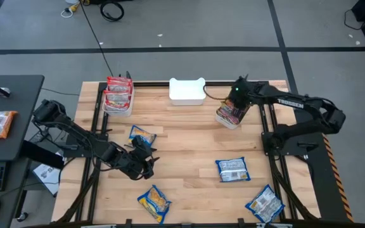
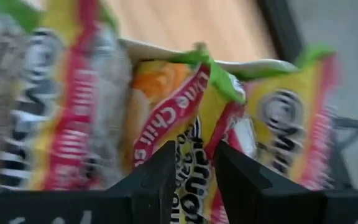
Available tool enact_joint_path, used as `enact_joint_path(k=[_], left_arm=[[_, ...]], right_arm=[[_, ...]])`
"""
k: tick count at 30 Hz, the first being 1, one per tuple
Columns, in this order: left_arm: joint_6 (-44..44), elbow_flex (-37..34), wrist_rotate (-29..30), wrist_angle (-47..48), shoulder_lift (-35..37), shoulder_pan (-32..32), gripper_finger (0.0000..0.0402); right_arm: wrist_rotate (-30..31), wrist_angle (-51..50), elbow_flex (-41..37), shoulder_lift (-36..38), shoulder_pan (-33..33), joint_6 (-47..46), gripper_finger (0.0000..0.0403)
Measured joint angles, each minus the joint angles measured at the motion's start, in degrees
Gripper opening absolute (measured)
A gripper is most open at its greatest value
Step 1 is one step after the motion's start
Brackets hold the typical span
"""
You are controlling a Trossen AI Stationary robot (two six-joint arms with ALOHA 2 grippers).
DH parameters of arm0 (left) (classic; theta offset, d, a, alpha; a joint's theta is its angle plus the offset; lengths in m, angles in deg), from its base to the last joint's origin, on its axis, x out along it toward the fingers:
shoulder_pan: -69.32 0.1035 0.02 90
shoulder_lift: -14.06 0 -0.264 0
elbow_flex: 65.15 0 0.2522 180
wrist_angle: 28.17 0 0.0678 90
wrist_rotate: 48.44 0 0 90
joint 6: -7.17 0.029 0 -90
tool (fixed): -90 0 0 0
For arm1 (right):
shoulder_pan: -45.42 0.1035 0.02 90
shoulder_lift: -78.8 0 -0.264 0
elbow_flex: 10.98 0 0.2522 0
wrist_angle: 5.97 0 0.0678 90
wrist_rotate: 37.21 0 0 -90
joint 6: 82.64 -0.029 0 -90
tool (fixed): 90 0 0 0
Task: Sort Maruchan noodles
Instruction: Put the green noodle pack into the right white bin, then adjust the right white bin
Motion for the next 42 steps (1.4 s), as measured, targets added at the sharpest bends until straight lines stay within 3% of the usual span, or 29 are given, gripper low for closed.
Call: enact_joint_path(k=[5, 14, 21, 26, 30, 36, 42], left_arm=[[0.02, 0.00, -0.86, 0.04, -0.02, 0.00, 0.0188], [0.09, 0.00, -0.84, 0.04, 0.00, 0.00, 0.0188], [2.22, 0.00, -0.21, -0.24, 0.00, 0.03, 0.0188], [4.00, 0.00, 2.70, -0.89, -0.01, 0.51, 0.0188], [3.77, 0.01, 2.82, -1.28, 0.00, 1.38, 0.0188], [3.63, 0.02, 2.83, -1.25, 0.00, 1.68, 0.0188], [6.09, 0.25, -1.24, -0.43, 0.73, 1.60, 0.0188]], right_arm=[[-4.57, -0.93, 0.40, -1.28, 3.07, -0.06, 0.0114], [-5.05, -1.08, 5.78, 4.83, 8.60, -4.11, 0.0114], [-7.08, -0.12, 6.25, 6.47, 23.47, -12.40, 0.0107], [3.63, 4.96, 6.25, 1.07, 38.25, -21.77, 0.0105], [8.74, 3.47, 7.76, -5.89, 45.28, -27.59, 0.0105], [9.78, -4.05, 8.66, -14.48, 47.72, -31.21, 0.0105], [17.39, -13.97, 8.68, -17.74, 45.66, -33.91, 0.0105]])
